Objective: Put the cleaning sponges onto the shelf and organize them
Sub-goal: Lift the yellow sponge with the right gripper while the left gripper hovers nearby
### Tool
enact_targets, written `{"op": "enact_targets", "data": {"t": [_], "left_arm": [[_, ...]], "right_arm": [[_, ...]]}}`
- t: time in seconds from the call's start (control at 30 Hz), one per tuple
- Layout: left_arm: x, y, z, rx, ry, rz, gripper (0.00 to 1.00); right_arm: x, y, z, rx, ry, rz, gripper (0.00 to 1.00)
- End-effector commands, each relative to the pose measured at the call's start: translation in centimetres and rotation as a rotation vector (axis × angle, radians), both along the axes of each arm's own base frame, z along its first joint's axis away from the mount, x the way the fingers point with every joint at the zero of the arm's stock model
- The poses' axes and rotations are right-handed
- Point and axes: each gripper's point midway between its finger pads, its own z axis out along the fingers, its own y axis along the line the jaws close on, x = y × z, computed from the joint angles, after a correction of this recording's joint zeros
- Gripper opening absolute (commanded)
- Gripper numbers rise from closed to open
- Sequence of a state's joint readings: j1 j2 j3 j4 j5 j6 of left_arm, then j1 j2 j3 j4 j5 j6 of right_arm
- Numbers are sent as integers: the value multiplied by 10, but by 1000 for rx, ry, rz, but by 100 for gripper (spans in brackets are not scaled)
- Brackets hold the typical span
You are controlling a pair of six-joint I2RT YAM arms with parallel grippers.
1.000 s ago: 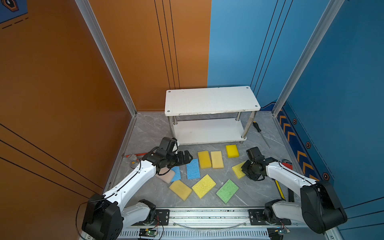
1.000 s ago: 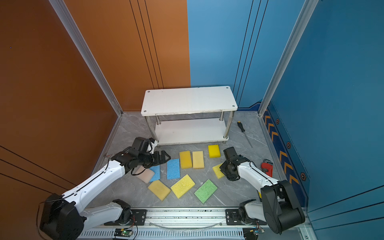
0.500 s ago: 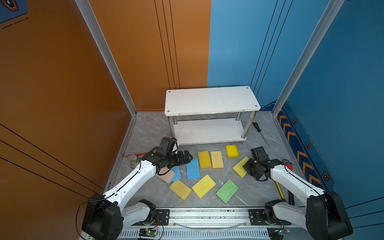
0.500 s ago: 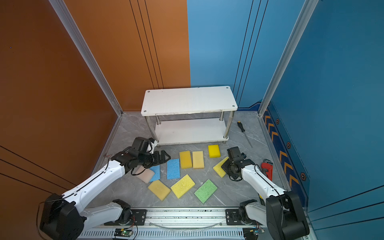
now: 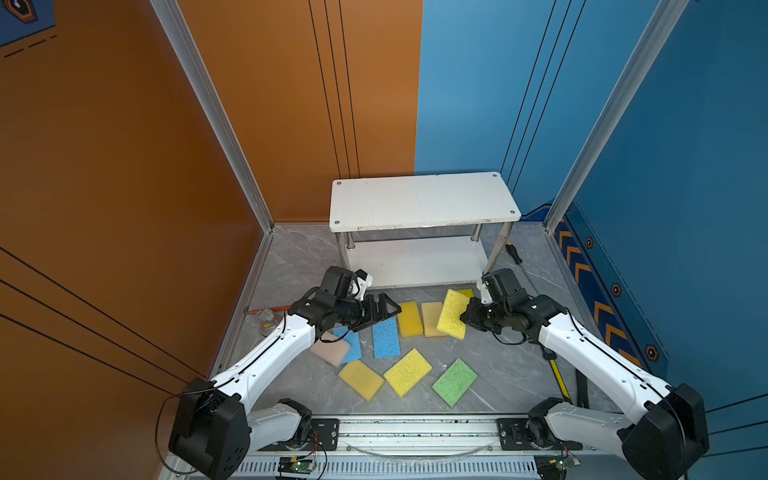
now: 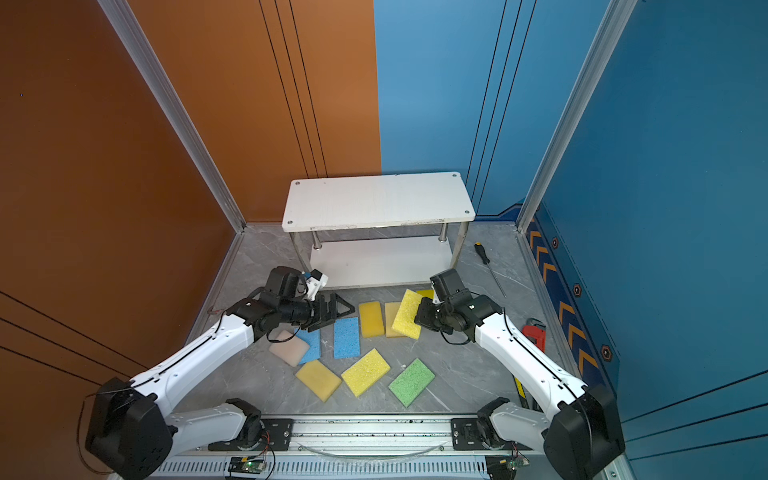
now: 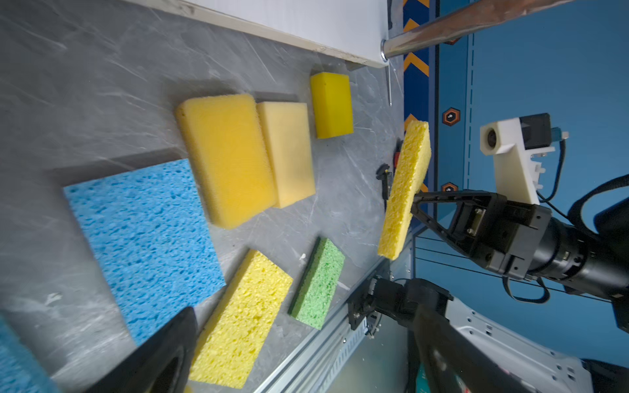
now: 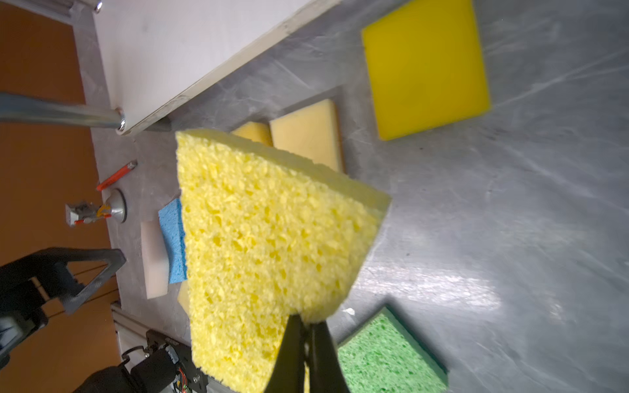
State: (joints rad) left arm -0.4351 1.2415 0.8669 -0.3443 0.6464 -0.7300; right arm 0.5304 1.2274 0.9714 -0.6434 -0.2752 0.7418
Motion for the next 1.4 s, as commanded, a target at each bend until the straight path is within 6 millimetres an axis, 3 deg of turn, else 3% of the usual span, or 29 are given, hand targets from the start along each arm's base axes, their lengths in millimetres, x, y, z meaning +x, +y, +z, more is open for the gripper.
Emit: {"op": "enact_targets", "data": {"t": [0.0, 0.17, 0.23, 0.27, 0.4, 0.57, 0.83, 1.07, 1.23, 1.37], "left_arm": [[-4, -29, 36, -138, -22, -108, 98], [-6, -37, 40, -151, -19, -126, 89], [-8, -35, 39, -150, -17, -118, 87], [-9, -34, 37, -147, -15, -112, 81], [-10, -23, 29, -137, -6, -67, 74], [3, -15, 35, -207, -16, 11, 67], [0, -3, 27, -190, -1, 40, 64], [6, -5, 28, -220, -5, 60, 46], [9, 4, 24, -215, -7, 82, 21], [14, 11, 23, -220, -8, 103, 16]], "right_arm": [[-13, 33, 2, -27, 16, 190, 0], [-17, 83, 14, -23, -12, 338, 0], [-18, 94, 17, -21, -19, 367, 0], [-18, 98, 18, -19, -24, 374, 0], [-17, 107, 24, 8, -47, 388, 0], [-18, 118, 31, 34, -69, 410, 0], [-18, 126, 36, 57, -83, 426, 0], [-14, 136, 38, 73, -88, 436, 0], [-11, 143, 41, 84, -92, 444, 0], [-11, 143, 43, 87, -96, 436, 0]]}}
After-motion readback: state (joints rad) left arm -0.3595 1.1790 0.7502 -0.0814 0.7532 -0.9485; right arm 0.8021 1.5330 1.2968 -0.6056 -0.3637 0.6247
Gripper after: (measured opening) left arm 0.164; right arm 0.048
